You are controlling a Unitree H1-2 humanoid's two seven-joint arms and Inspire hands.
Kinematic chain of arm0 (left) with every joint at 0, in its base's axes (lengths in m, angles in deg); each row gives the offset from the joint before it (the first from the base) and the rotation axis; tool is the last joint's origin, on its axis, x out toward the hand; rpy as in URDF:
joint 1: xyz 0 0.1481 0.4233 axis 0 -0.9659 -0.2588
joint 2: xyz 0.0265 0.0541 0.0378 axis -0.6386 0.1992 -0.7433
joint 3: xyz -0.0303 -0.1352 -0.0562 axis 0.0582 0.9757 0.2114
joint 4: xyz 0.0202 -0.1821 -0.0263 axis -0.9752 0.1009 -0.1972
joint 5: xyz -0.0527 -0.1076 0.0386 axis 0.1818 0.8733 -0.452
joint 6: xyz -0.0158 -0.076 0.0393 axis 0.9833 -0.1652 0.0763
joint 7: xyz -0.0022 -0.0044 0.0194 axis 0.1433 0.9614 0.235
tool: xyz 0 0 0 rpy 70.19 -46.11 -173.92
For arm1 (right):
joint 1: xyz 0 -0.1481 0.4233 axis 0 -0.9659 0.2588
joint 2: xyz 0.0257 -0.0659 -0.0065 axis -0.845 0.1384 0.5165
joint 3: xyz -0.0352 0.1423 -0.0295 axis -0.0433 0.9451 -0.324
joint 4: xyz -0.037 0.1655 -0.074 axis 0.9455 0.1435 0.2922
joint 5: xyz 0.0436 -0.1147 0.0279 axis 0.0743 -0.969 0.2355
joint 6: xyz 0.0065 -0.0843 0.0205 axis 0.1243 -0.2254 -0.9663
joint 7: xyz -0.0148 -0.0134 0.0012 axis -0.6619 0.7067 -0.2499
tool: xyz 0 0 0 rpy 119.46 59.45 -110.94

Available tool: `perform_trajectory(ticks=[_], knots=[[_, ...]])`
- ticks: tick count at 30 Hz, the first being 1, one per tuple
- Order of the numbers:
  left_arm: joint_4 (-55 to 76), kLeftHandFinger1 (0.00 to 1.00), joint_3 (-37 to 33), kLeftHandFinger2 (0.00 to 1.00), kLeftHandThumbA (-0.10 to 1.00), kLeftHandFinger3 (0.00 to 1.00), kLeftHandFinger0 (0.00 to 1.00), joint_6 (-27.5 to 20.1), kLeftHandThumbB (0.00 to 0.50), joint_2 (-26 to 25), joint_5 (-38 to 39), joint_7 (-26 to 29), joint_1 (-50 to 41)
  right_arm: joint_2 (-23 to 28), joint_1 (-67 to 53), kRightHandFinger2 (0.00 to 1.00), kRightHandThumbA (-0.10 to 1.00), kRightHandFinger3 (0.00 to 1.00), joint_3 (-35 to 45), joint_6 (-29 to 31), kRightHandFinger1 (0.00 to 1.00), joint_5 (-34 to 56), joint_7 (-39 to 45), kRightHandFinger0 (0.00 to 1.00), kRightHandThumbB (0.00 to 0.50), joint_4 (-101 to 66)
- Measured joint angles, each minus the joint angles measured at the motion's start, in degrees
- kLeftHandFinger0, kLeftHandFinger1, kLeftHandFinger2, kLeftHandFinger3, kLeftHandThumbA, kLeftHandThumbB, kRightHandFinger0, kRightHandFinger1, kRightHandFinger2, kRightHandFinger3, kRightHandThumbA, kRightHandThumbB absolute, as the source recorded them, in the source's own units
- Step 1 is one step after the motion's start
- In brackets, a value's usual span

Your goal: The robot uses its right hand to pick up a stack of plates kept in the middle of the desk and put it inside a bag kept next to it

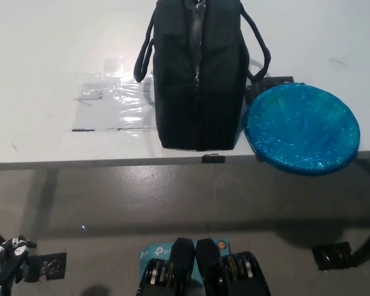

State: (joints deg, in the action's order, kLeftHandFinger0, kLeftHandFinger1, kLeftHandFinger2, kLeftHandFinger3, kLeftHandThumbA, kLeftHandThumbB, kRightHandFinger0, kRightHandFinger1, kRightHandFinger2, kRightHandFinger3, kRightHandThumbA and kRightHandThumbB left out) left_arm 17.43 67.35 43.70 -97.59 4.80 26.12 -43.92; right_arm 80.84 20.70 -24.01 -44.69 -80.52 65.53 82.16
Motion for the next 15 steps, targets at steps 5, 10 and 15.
perform_trajectory(ticks=[5, 10, 15], knots=[[0.0, 0.00, 0.0, 0.13, 0.06, 0.21, 0.00, 0.0, 0.500, 0.0, 0.0, 0.0, 0.0, 0.4, 2.1, 1.00, 0.80, 1.00, -2.2, -1.0, 1.00, -6.2, 0.0, 1.00, 0.500, -5.1], [0.0, 0.00, 0.0, 0.13, 0.04, 0.22, 0.00, 0.0, 0.500, 0.0, 0.0, 0.0, 0.0, 0.4, 6.0, 1.00, 0.80, 1.00, -5.1, -2.4, 1.00, -12.5, 0.3, 1.00, 0.500, -9.5], [0.0, 0.00, 0.0, 0.12, 0.05, 0.23, 0.00, 0.1, 0.500, 0.0, 0.0, 0.0, 0.0, 0.8, 11.0, 1.00, 0.87, 1.00, -7.9, -2.9, 1.00, -18.6, 0.9, 1.00, 0.500, -13.1]])
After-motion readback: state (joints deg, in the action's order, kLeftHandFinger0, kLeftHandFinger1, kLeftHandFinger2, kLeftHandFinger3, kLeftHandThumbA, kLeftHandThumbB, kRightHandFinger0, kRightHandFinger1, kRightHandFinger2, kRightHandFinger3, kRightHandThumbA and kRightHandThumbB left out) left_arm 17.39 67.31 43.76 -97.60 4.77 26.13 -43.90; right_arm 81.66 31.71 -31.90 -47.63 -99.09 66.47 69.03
